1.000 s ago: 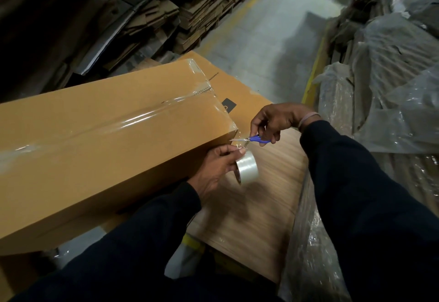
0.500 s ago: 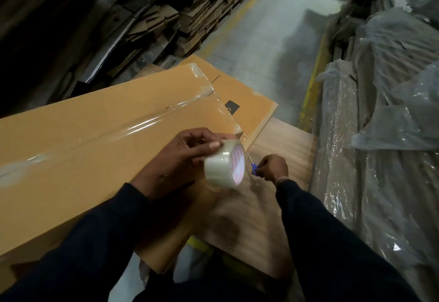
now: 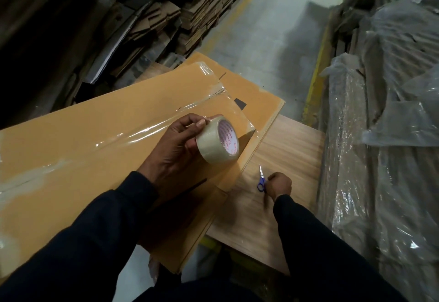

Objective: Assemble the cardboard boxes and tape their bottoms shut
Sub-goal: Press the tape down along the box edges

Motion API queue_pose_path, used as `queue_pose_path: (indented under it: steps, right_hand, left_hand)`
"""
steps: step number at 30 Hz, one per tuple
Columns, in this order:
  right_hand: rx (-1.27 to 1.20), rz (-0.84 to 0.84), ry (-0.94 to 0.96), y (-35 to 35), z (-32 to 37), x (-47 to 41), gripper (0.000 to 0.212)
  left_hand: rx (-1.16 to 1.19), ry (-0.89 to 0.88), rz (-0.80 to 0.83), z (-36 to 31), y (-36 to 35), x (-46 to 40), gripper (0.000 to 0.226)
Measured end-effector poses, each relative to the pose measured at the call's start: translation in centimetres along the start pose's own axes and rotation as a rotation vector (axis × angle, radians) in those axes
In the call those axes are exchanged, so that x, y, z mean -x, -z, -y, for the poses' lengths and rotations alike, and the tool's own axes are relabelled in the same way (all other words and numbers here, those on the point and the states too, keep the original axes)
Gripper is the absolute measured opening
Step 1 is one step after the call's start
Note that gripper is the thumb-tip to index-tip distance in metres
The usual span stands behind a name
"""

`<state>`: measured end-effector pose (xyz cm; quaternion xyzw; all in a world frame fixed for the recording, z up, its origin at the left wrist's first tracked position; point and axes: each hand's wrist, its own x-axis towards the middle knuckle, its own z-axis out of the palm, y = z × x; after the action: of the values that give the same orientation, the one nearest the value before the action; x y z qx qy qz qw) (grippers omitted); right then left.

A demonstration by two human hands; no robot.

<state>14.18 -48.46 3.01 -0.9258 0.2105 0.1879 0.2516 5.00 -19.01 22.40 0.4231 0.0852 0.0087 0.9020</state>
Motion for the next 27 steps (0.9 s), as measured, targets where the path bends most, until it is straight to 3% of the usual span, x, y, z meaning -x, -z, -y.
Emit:
queue_pose_path:
  steps: [3, 6, 10, 15, 20, 25, 27]
  right_hand:
    - [-0.376, -0.155, 0.028, 2.0, 3.3, 1.3, 0.021]
    - [-0.752, -0.3, 0.216, 5.0, 8.5, 3.3, 0.028]
    - [-1.071, -0.296, 0.405, 8.5, 15.8, 5.8, 0.045]
    - [-1.169, -0.127, 0.408, 5.6, 20.4, 6.0, 0.068]
    - [-1.28, -0.077, 0.257, 2.6, 20.8, 4.1, 0.073]
    - [-1.137, 0.149, 0.102, -1.3, 17.5, 2.1, 0.074]
    - [-0.947, 0.069, 0.123, -1.8, 15.1, -0.2, 0.085]
  left_hand:
    - [-0.023, 0.005, 0.019, 0.2, -0.1, -0.8, 0.008]
    - [-0.024, 0.015, 0.029, 0.3, -0.1, -1.7, 0.017]
    - [-0.043, 0.037, 0.041, 0.5, 0.3, -2.6, 0.006]
    - [0.006, 0.074, 0.061, 0.8, 0.4, -2.5, 0.023]
    - [0.015, 0.087, 0.086, 0.5, 1.0, -3.0, 0.012]
    - [0.034, 0.075, 0.121, 0.2, 1.2, -3.4, 0.007]
    - [0.059, 0.079, 0.155, 0.2, 1.1, -3.4, 0.007]
